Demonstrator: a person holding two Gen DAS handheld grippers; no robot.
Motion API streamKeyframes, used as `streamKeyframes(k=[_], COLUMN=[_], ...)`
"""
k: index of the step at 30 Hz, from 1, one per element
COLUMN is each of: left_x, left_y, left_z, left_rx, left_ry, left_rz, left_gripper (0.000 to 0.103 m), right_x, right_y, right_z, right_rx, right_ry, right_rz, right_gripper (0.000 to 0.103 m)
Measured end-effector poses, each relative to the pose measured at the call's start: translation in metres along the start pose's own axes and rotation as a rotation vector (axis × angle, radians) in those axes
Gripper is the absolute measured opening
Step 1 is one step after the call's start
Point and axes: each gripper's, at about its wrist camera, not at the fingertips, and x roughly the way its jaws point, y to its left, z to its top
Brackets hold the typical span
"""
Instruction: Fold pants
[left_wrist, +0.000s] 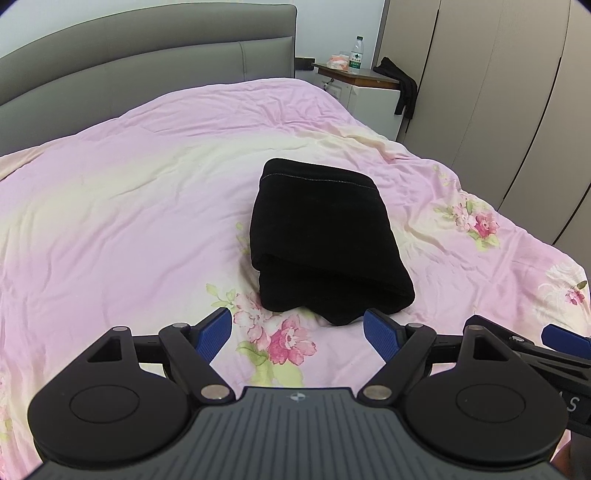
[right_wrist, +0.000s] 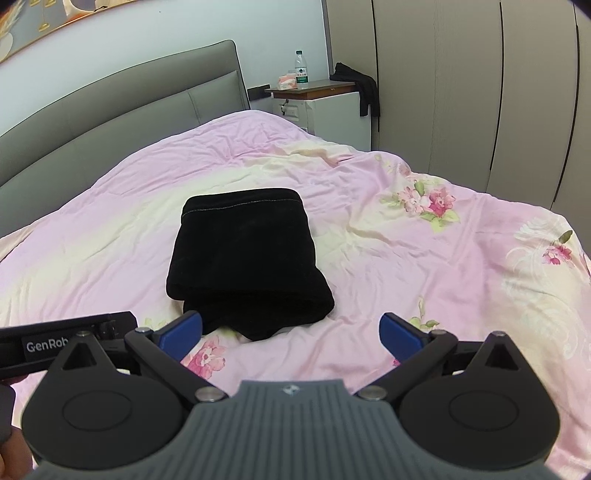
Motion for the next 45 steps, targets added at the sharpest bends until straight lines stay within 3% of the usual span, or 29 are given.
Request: streamKeyframes(k=[45], left_x=[-0.0024], left_y=[0.007], left_z=[-0.0006], left_rx=[0.009], left_ry=[0.003], left_rz=[0.006], left_gripper=[0.095], right_x=[-0.0039], right_y=[0.0009], right_z=[-0.0031], right_rx=[0.016], right_ry=[0.008], right_rz=[-0.01], right_gripper=[0.098])
